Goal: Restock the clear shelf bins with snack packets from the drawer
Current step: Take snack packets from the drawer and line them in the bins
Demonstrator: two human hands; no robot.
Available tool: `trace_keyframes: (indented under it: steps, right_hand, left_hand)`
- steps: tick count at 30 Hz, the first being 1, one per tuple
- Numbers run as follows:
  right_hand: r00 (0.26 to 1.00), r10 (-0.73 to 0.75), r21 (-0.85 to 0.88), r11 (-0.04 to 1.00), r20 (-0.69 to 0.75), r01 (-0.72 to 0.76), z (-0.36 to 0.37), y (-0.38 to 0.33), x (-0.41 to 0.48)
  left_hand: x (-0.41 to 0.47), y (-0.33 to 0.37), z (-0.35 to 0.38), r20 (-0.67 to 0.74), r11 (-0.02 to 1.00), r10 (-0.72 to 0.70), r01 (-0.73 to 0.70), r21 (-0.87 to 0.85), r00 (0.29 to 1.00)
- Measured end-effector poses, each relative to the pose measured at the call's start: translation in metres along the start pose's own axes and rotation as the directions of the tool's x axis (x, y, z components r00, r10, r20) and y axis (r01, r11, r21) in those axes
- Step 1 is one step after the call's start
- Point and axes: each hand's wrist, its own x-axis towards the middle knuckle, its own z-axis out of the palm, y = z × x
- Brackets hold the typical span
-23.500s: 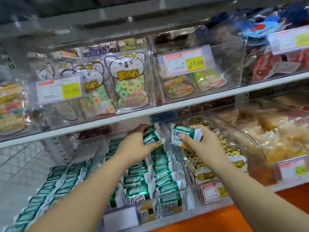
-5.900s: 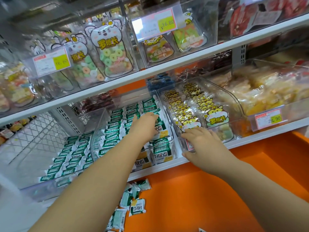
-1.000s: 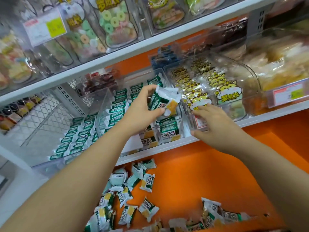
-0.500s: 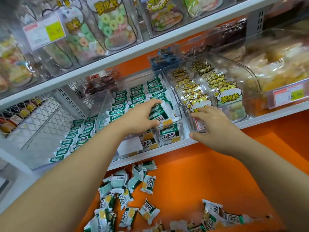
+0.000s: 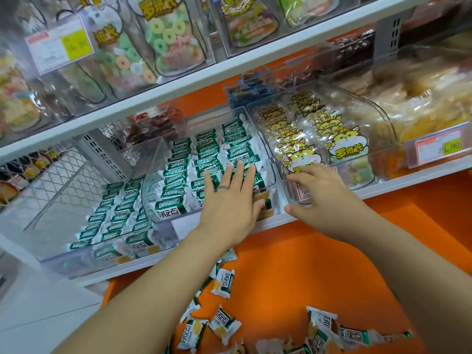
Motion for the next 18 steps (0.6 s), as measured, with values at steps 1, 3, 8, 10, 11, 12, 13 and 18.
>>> trace_keyframes:
  steps: [1,3,8,10,11,12,13,18]
  right_hand:
    - [1.000,0.003,0.000,1.000,-0.005,-0.003,0.001,0.000,0.000]
    - [1.000,0.011,-0.001,1.000,-0.012,-0.011,0.003,-0.001,0.000]
    - [1.000,0.013,-0.041,0.999,-0.014,-0.014,0.007,-0.004,-0.001]
    - [0.999,0.017,-0.067,0.998,-0.039,-0.020,0.010,-0.006,-0.002]
    - [0.997,0.006,-0.062,0.998,-0.074,-0.011,0.013,-0.008,-0.004]
    - [0.991,-0.026,-0.050,0.999,-0.131,0.020,0.017,-0.010,-0.005]
    - [0.978,-0.075,-0.038,0.997,-0.196,0.069,0.022,-0.012,-0.008]
    - [0.948,-0.206,-0.028,0.978,-0.242,0.206,0.051,-0.025,-0.024]
  left_hand:
    - [0.002,0.000,0.002,0.011,1.000,-0.010,0.010,0.008,1.000]
    - [0.009,0.000,0.002,0.035,1.000,-0.019,0.019,0.000,0.999]
    - [0.020,0.001,0.001,0.063,0.999,-0.009,0.011,-0.031,0.998]
    - [0.018,-0.001,0.000,0.060,0.999,-0.002,0.004,-0.035,0.998]
    - [0.016,-0.003,0.000,0.045,0.999,0.002,0.000,-0.041,0.999]
    - [0.014,-0.003,0.002,0.009,0.999,0.009,-0.008,-0.050,1.000]
    - [0.010,-0.003,0.006,-0.055,0.998,0.015,-0.018,-0.067,0.998]
    - [-0.039,-0.006,0.029,-0.520,0.915,-0.006,-0.205,-0.348,0.854]
